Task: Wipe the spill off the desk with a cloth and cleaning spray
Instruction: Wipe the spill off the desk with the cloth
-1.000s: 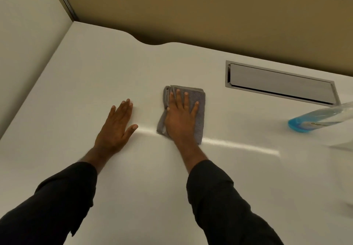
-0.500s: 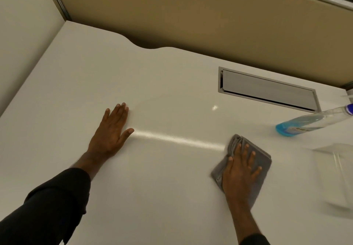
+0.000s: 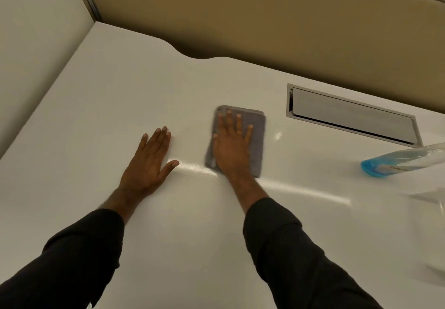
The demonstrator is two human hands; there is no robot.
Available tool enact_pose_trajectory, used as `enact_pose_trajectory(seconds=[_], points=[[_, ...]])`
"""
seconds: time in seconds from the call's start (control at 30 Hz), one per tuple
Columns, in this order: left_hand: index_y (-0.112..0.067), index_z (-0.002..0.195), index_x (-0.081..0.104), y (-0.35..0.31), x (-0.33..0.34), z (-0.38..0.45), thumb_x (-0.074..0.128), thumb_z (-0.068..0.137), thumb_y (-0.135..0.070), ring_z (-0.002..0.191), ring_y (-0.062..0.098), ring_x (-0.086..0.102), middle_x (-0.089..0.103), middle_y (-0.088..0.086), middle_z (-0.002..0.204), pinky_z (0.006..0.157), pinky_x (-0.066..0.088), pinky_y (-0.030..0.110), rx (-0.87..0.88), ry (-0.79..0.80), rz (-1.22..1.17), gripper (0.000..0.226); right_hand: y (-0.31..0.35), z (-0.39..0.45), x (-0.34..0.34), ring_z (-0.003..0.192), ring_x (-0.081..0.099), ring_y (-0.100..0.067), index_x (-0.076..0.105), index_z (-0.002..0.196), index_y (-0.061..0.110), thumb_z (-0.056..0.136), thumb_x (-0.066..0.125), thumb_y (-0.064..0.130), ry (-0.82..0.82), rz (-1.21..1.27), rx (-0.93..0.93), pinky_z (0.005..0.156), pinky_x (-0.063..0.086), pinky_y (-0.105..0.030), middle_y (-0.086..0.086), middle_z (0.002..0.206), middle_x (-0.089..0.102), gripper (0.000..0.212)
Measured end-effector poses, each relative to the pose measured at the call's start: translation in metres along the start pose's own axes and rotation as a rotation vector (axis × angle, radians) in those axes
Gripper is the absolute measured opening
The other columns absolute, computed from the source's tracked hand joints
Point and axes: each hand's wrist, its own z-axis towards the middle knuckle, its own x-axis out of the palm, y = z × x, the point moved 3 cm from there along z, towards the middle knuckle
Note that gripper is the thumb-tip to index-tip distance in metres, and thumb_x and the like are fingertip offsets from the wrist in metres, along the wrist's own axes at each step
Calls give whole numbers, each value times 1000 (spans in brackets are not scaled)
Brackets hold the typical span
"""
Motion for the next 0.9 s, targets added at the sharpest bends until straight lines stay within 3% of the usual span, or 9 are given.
enact_pose_trajectory(seconds=[0.17, 0.33, 0.43, 0.53, 0.7, 0.9], points=[[-9, 154, 9, 1, 0, -1, 19, 99, -54, 151, 17, 4, 8, 7, 163, 122, 9, 47, 1, -7, -32, 72, 53, -60, 13, 158, 3, -26, 7, 162, 24, 102, 36, 32, 36, 22, -324, 124, 7, -59, 0, 171, 7, 67], [-9, 154, 8, 2, 2, -1, 16, 99, -56, 151, 17, 4, 8, 7, 163, 122, 8, 46, -4, 7, -8, 73, 31, -160, 26, 158, -6, -21, 4, 162, 27, 100, 29, 34, 92, 72, -363, 124, 2, -54, 3, 171, 3, 67], [-8, 154, 9, 2, 2, -1, 13, 98, -57, 151, 17, 3, 8, 7, 163, 122, 7, 45, -4, 9, 6, 74, -11, -197, 23, 158, 2, -20, 10, 162, 30, 95, 41, 29, 64, 95, -281, 123, 7, -53, 7, 171, 9, 74], [-9, 154, 8, 2, 3, -1, 13, 98, -57, 151, 17, 2, 7, 6, 163, 122, 5, 44, -3, 9, 9, 74, -55, -187, 8, 157, 10, -22, 20, 161, 29, 89, 40, 25, 29, 89, -121, 124, 9, -53, 9, 169, 12, 75], [-8, 154, 9, 2, 2, -1, 13, 98, -57, 151, 17, 2, 7, 6, 163, 122, 5, 45, -1, 7, 5, 74, -58, -116, -7, 158, -2, -24, 10, 162, 23, 102, 32, 30, 29, 42, 3, 125, 8, -57, 4, 171, 3, 64], [-8, 153, 16, 4, 5, 1, 21, 97, -55, 151, 19, 4, 10, 7, 163, 122, 6, 44, -13, 11, 51, 73, 5, -109, 5, 158, -7, -23, 3, 162, 25, 101, 34, 37, 56, 70, -157, 126, 3, -56, 3, 171, -2, 69]])
